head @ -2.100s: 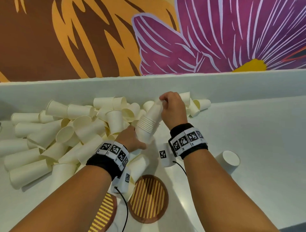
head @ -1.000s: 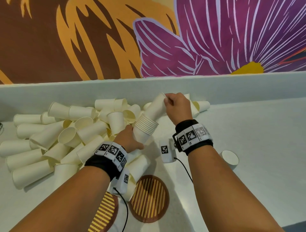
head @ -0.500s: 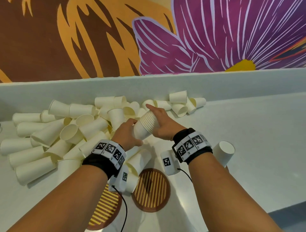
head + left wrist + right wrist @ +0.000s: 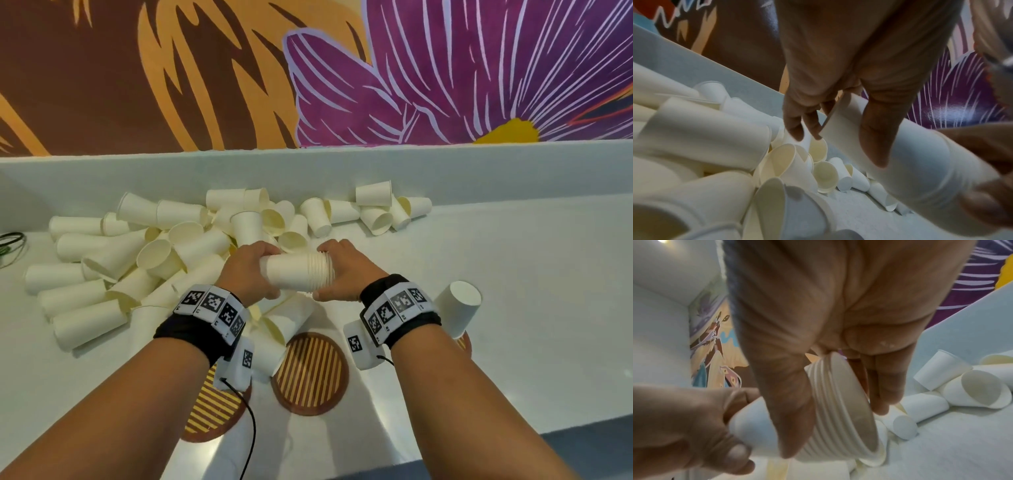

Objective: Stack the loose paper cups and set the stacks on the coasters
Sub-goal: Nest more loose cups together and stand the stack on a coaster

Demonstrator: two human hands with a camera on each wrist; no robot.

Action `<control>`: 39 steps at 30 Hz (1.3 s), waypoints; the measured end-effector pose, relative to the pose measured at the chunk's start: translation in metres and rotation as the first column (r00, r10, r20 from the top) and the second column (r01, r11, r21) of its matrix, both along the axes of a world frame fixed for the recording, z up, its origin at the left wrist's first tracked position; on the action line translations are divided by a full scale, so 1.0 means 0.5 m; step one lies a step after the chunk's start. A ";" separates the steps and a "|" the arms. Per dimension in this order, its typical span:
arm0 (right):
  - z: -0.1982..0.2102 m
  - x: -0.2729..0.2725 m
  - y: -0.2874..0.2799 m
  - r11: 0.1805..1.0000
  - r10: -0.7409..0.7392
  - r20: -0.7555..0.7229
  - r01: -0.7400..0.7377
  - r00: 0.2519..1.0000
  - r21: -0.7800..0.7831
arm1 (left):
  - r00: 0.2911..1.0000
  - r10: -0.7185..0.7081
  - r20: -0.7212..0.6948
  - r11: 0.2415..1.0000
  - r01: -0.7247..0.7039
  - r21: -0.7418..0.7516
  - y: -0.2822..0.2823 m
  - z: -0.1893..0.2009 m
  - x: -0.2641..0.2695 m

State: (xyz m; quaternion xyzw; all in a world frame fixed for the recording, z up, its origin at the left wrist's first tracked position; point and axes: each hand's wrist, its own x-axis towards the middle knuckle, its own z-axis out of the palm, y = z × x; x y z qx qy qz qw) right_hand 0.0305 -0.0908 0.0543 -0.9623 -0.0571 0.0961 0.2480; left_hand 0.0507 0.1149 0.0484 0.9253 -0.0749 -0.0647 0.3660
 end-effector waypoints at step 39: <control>-0.250 -0.192 0.040 0.940 0.001 -0.095 0.031 0.995 0.341 | 0.953 -0.062 -0.296 0.998 0.057 -0.026 -0.057 -0.178 -0.224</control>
